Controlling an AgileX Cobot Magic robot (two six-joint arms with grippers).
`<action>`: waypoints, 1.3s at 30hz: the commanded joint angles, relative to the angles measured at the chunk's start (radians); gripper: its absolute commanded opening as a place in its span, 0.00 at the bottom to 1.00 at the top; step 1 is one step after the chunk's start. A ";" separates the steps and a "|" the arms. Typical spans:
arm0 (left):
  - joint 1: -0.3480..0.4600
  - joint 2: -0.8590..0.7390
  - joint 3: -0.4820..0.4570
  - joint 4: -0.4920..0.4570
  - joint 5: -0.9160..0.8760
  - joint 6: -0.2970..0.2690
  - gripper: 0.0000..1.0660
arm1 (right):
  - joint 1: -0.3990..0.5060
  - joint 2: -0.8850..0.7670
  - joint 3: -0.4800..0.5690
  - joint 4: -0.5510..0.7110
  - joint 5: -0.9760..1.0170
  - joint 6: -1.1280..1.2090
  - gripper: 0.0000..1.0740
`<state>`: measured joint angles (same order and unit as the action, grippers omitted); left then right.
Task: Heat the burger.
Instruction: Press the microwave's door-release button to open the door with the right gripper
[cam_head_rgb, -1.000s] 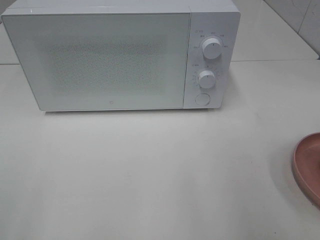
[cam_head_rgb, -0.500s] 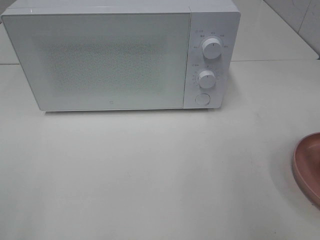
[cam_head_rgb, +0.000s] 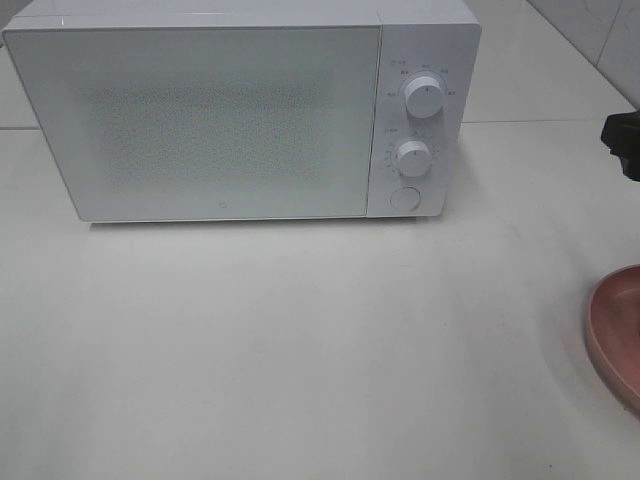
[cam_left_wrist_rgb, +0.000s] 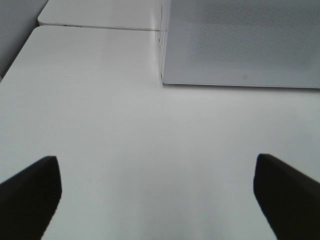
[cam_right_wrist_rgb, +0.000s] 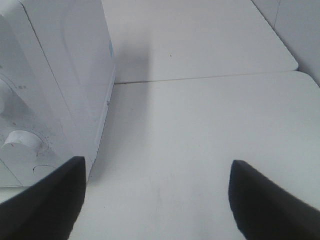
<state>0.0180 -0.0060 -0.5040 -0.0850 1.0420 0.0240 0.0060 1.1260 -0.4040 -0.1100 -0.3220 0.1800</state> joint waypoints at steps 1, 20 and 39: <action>0.001 -0.020 0.001 -0.010 -0.005 0.000 0.94 | 0.000 0.065 -0.001 -0.009 -0.127 -0.041 0.68; 0.001 -0.020 0.001 -0.010 -0.005 0.000 0.94 | 0.416 0.299 -0.001 0.568 -0.388 -0.550 0.68; 0.001 -0.020 0.001 -0.010 -0.005 0.000 0.94 | 0.805 0.518 -0.001 0.913 -0.668 -0.559 0.68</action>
<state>0.0180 -0.0060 -0.5040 -0.0850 1.0420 0.0240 0.8060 1.6420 -0.4060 0.8040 -0.9710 -0.4000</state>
